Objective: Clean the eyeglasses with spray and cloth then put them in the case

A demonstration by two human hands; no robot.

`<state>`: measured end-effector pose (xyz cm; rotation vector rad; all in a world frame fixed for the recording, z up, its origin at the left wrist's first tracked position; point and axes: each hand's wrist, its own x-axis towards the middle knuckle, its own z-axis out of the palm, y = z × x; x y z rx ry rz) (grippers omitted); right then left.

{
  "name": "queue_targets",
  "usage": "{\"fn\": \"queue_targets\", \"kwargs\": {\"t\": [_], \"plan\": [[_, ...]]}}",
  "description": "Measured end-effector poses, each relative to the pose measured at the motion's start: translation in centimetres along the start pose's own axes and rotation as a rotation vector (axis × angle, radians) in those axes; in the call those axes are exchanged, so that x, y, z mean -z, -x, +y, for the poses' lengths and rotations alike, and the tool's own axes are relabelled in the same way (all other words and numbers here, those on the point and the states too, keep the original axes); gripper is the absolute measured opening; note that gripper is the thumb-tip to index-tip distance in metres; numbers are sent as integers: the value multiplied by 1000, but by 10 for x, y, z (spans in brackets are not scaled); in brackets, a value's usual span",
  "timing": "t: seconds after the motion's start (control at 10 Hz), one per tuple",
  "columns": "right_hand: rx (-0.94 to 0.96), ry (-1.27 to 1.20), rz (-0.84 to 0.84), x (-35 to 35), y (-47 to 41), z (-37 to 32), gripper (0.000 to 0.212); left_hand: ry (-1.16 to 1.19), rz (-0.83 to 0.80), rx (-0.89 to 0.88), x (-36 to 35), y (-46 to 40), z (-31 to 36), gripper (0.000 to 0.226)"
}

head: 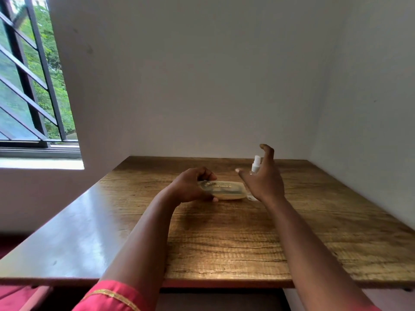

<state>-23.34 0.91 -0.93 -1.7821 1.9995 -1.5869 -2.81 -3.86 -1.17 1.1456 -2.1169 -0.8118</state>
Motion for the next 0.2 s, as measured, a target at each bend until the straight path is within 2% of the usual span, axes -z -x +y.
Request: {"fn": "queue_targets", "kwargs": {"t": [0.1, 0.2], "plan": [[101, 42, 132, -2, 0, -1, 72, 53, 94, -3, -4, 0, 2, 48], [178, 102, 268, -4, -2, -3, 60, 45, 307, -64, -8, 2, 11, 52]]}}
